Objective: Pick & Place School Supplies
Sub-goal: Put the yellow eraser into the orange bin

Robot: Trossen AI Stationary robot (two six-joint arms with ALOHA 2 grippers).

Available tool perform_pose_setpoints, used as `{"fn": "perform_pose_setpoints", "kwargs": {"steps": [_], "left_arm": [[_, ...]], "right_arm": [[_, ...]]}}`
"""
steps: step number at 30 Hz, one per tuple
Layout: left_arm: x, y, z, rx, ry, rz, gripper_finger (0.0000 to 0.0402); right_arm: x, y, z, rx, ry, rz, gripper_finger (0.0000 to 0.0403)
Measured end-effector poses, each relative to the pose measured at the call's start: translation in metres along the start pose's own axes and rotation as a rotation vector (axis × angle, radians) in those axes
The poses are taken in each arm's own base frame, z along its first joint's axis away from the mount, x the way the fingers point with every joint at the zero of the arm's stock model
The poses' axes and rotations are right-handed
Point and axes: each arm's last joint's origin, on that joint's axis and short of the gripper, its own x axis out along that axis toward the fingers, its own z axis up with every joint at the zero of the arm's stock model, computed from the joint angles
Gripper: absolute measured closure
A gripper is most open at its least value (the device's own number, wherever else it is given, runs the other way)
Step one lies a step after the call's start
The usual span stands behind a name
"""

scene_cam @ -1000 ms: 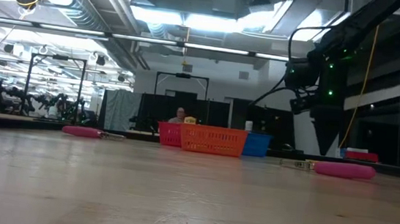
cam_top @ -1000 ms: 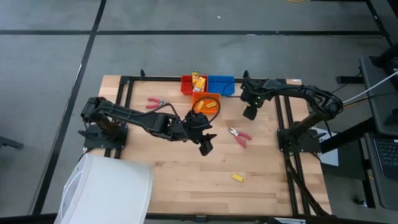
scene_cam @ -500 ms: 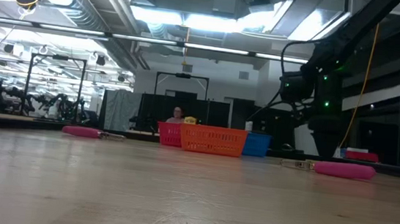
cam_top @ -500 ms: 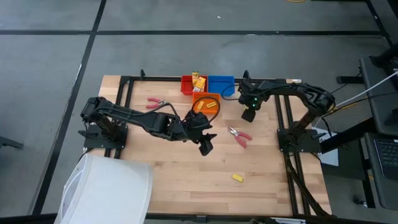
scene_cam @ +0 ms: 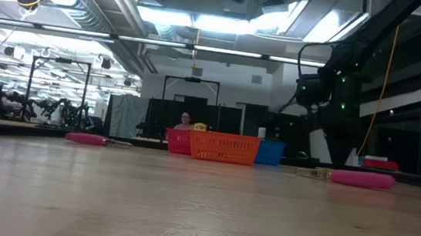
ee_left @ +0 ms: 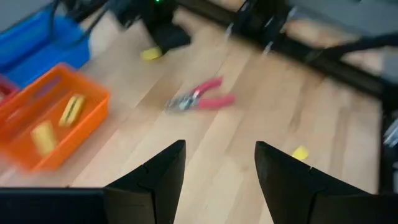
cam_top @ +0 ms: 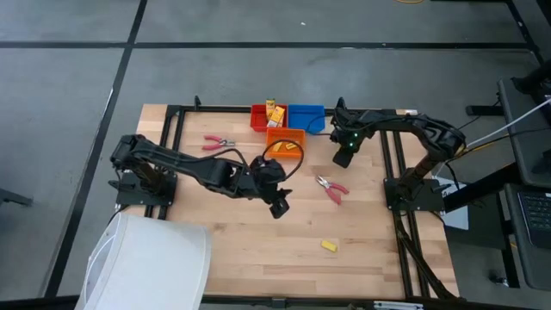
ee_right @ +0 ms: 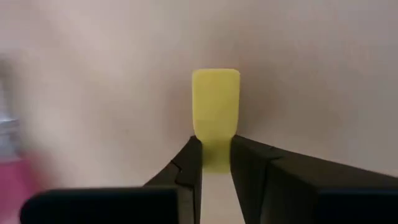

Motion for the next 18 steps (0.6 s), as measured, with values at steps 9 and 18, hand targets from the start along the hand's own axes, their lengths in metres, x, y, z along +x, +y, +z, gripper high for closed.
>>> {"fn": "perform_pose_setpoints", "kwargs": {"steps": [9, 18], "left_arm": [[-0.036, 0.009, -0.016, 0.071, 0.068, 0.143, 0.0213], [-0.024, 0.005, 0.003, 0.298, 0.004, -0.027, 0.0213]], "right_arm": [[-0.048, 0.054, -0.014, -0.084, -0.172, 0.263, 0.0347], [-0.096, 0.124, -0.020, -0.205, -0.401, 0.745, 0.0347]]}}
